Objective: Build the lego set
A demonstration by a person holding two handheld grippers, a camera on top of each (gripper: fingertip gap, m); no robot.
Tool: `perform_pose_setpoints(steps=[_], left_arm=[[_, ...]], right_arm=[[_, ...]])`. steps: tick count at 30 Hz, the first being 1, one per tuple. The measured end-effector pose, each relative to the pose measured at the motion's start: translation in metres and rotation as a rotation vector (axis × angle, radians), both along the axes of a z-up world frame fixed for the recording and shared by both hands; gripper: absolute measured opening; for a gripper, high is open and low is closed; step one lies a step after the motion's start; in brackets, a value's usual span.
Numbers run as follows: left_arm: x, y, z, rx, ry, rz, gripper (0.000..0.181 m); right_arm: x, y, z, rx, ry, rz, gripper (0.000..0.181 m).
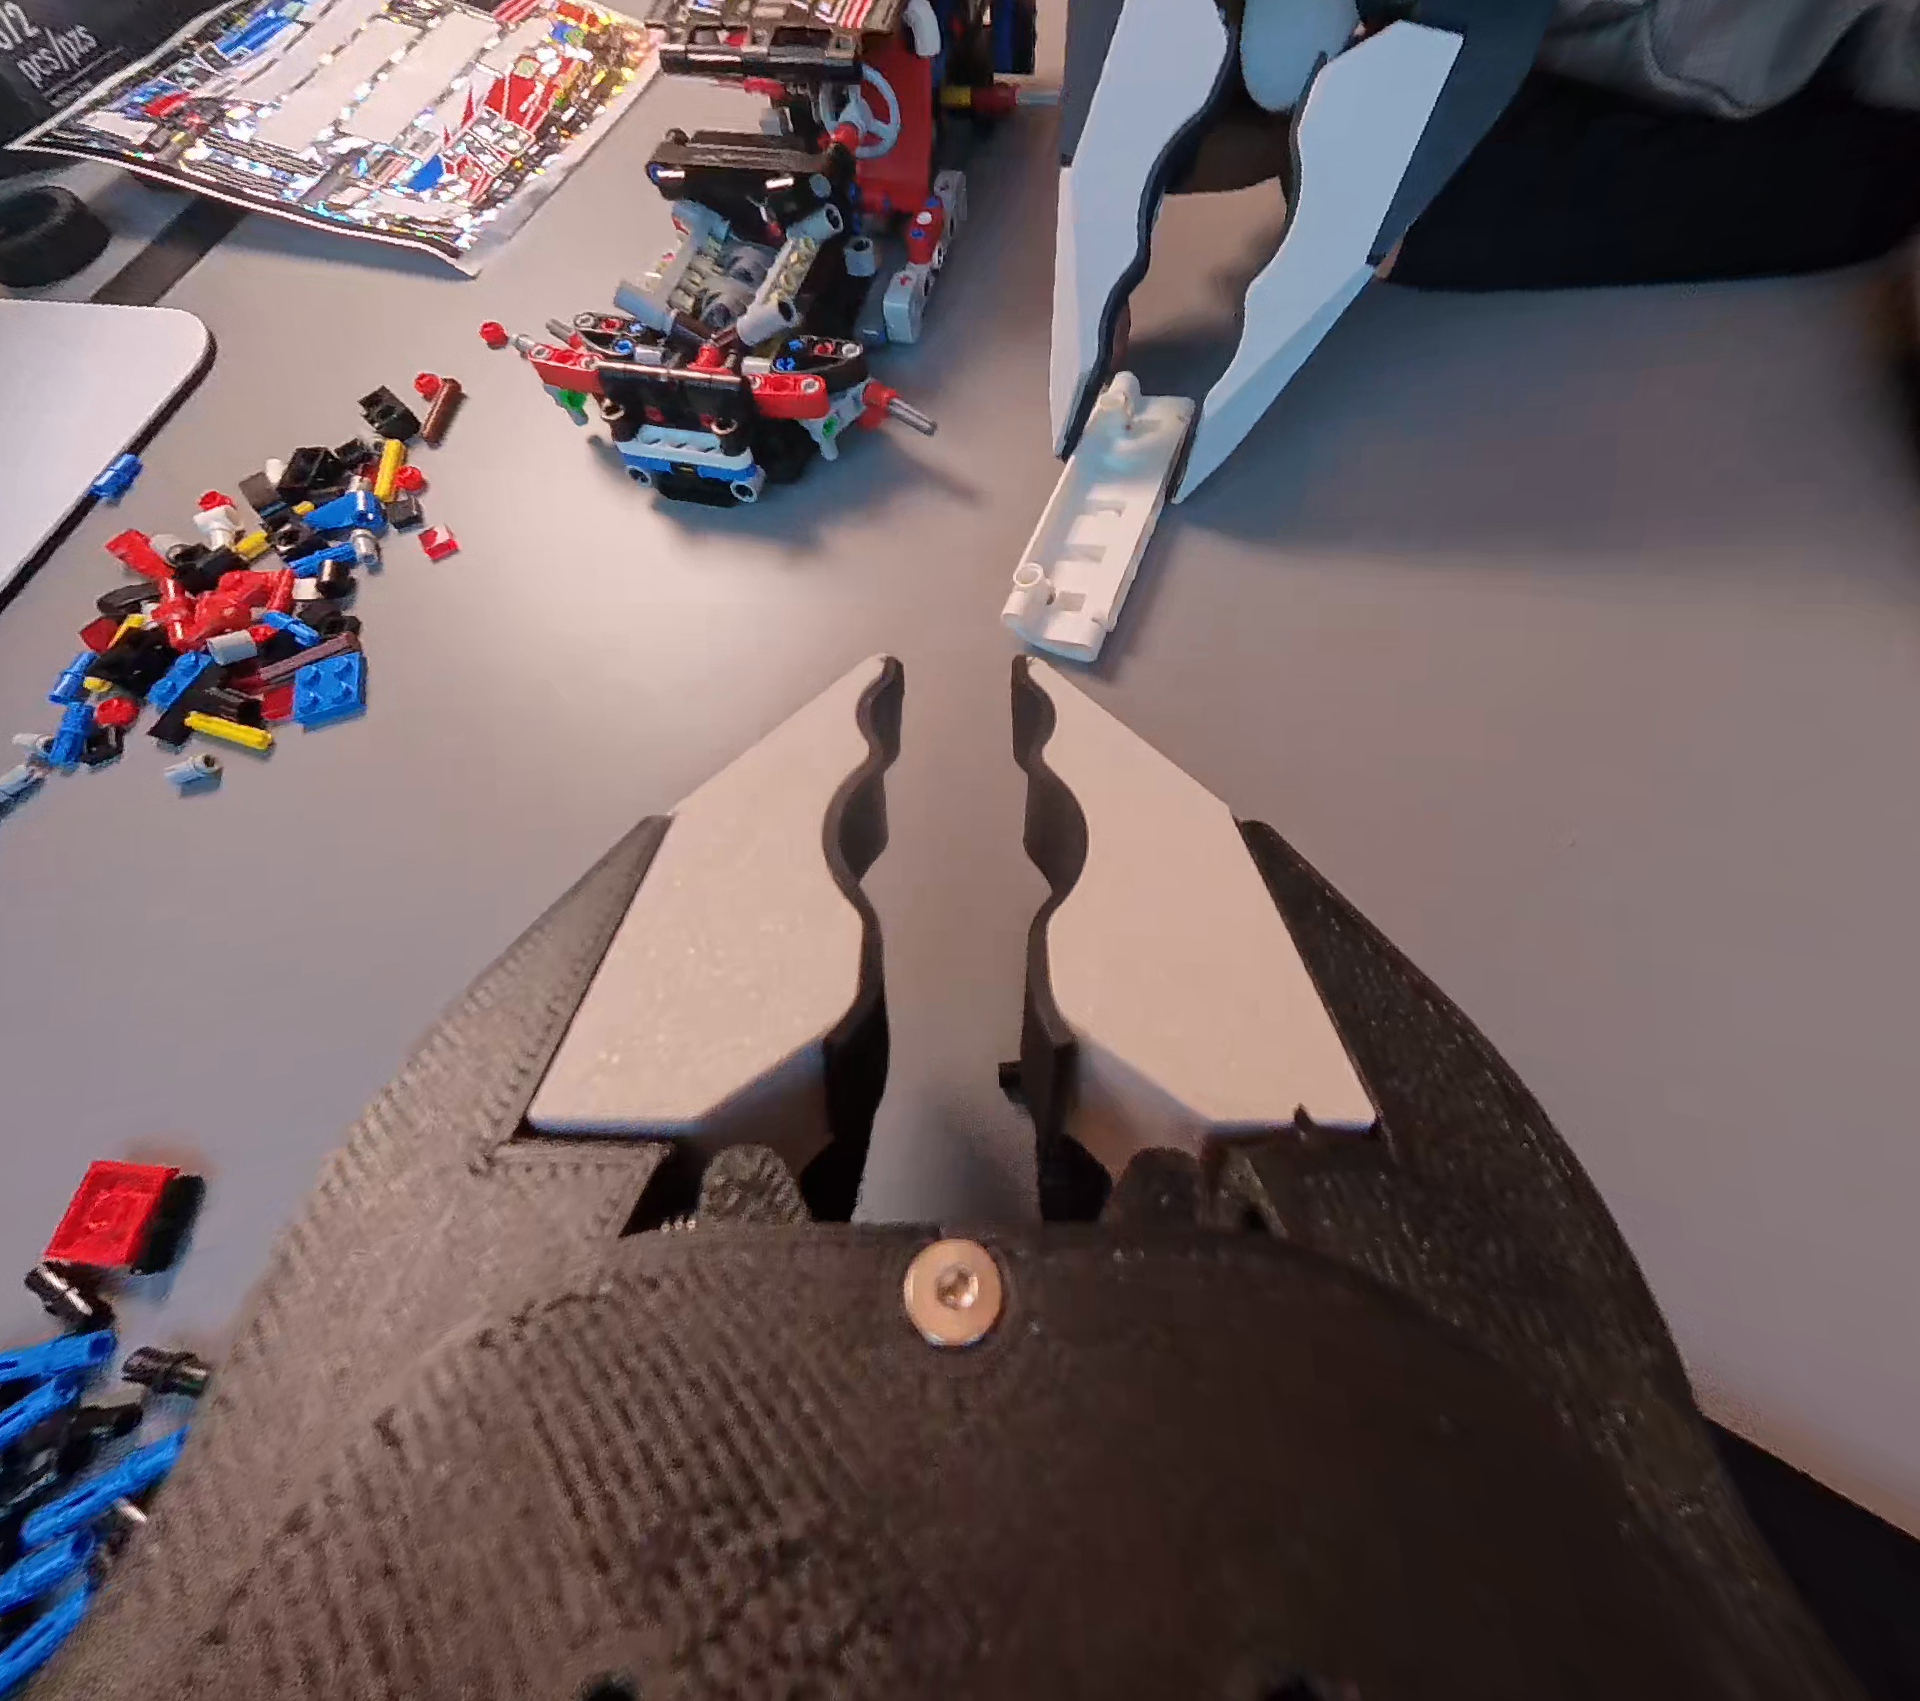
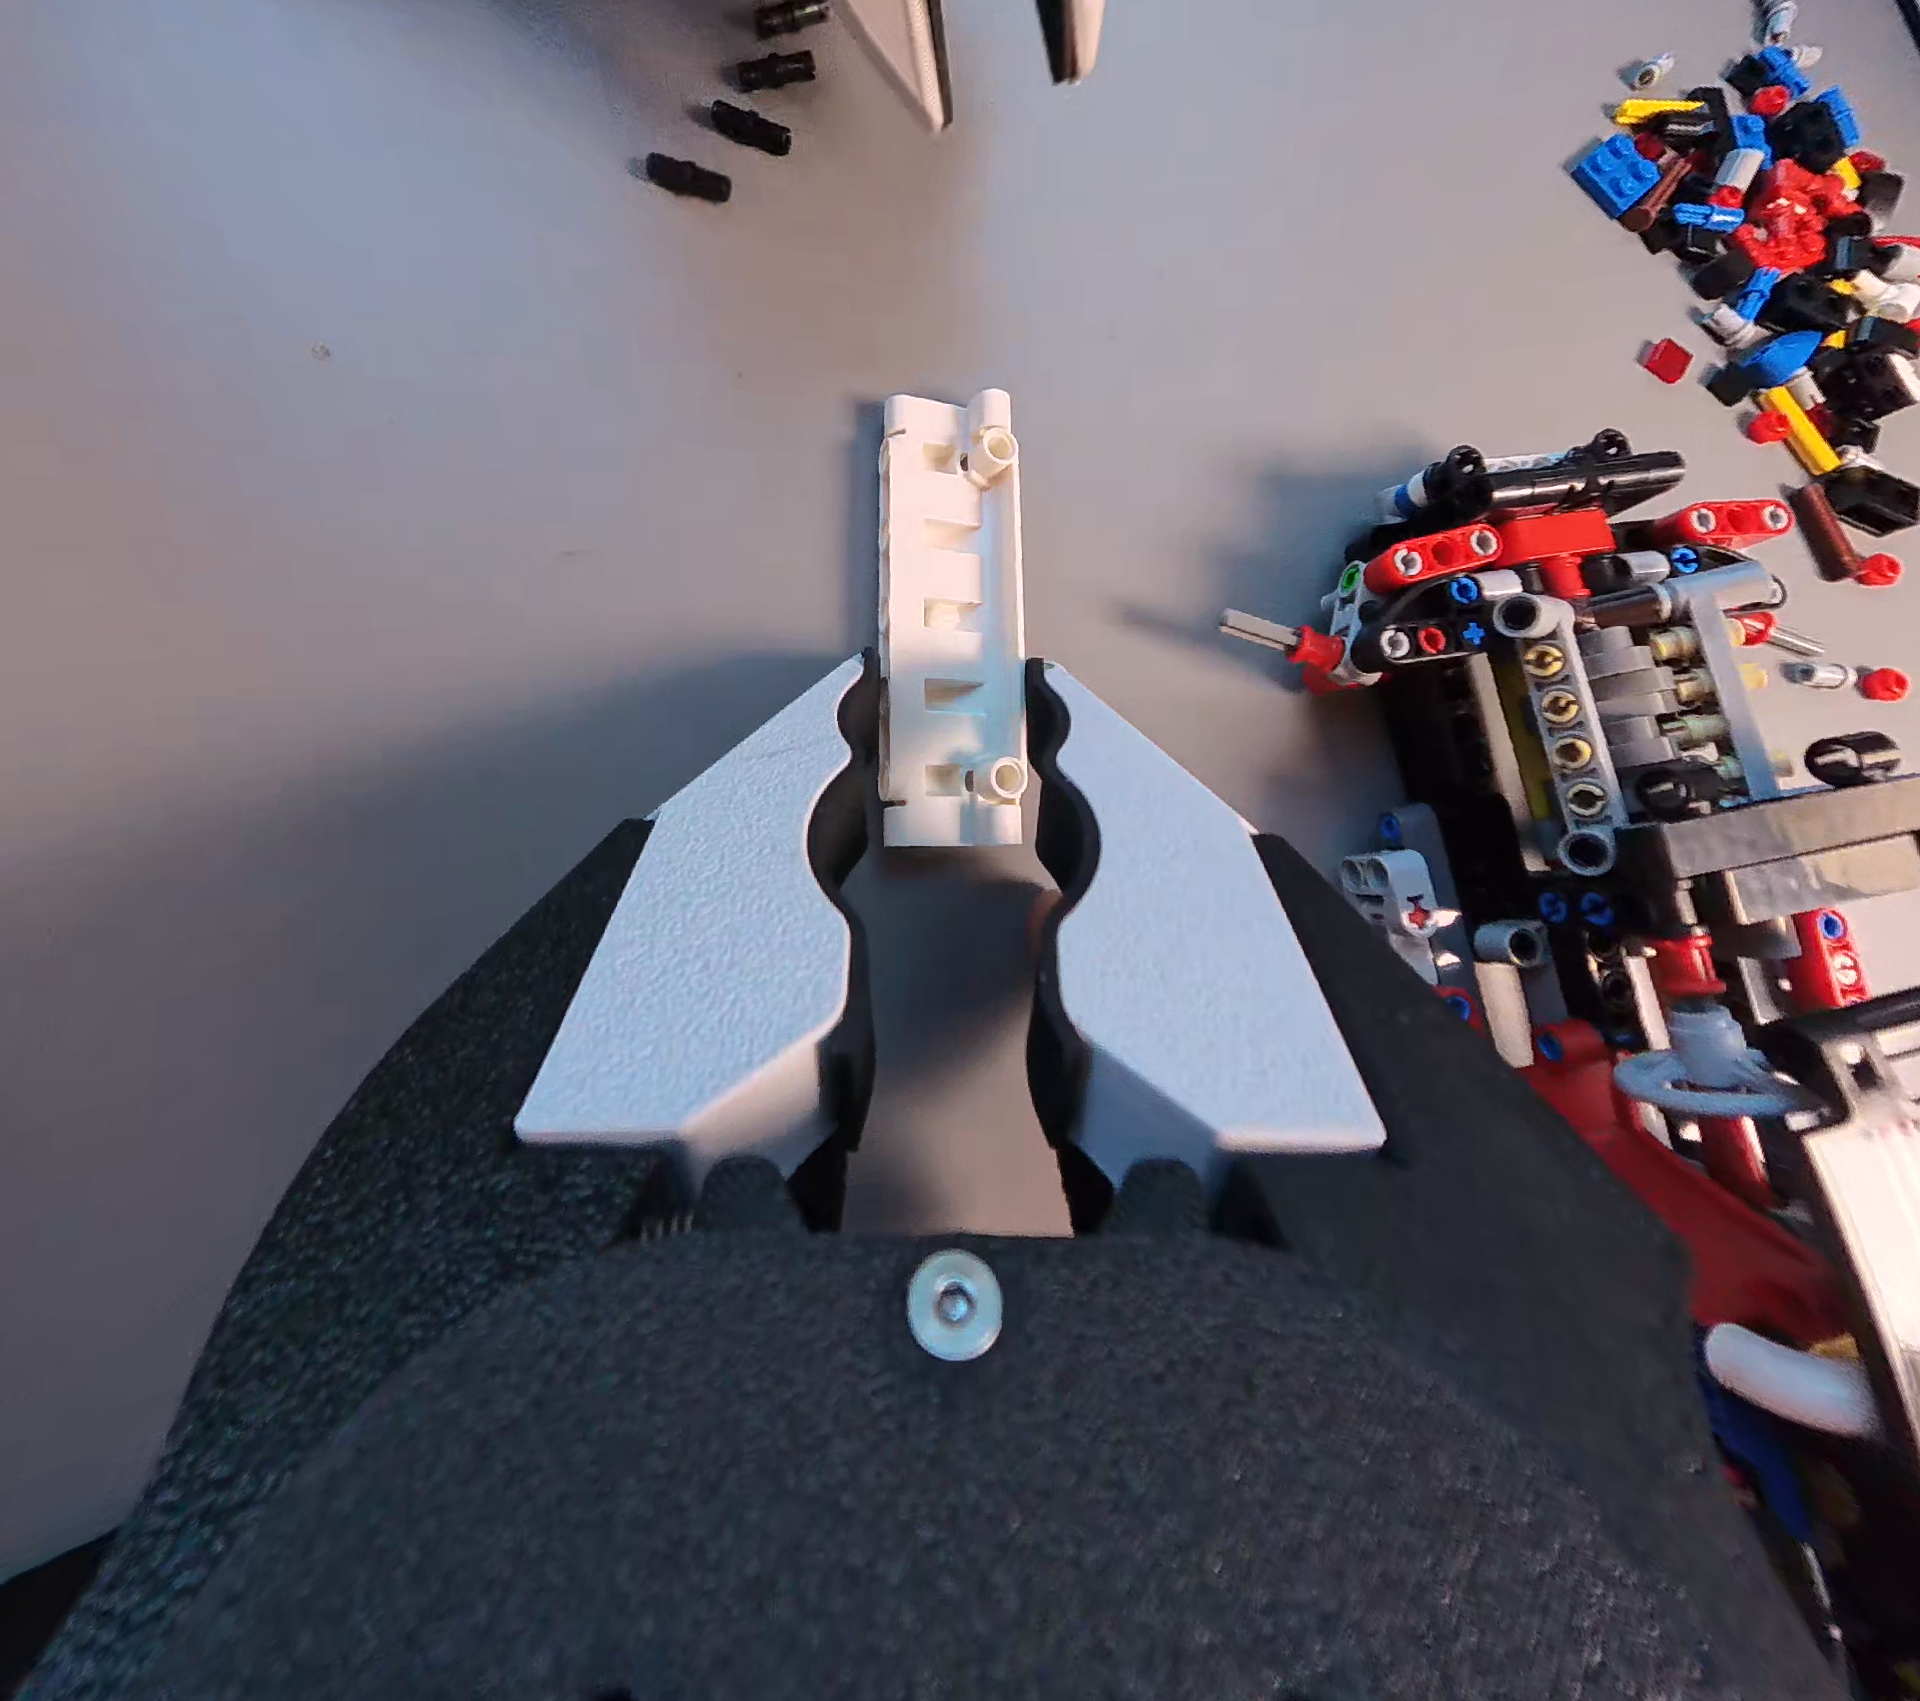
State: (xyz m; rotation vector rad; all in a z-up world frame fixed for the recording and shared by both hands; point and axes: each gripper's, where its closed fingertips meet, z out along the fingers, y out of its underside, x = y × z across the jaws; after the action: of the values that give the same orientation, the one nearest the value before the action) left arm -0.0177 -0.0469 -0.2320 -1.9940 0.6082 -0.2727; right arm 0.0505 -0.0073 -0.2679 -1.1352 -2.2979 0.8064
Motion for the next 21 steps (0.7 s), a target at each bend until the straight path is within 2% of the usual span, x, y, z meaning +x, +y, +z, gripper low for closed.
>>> perform_pose_setpoints(steps=[8, 15, 21], left_arm=[[0.008, 0.000, -0.003, -0.010, -0.024, -0.005, 0.028], [0.030, -0.005, -0.019, -0.088, 0.038, -0.102, 0.038], [0.043, -0.009, -0.035, -0.172, 0.125, -0.166, 0.037]], right_arm=[[-0.001, -0.003, 0.001, -0.013, 0.013, 0.004, 0.025], [0.000, -0.019, 0.002, -0.013, 0.016, 0.064, 0.025], [-0.003, -0.030, 0.002, 0.028, 0.038, 0.123, 0.025]])
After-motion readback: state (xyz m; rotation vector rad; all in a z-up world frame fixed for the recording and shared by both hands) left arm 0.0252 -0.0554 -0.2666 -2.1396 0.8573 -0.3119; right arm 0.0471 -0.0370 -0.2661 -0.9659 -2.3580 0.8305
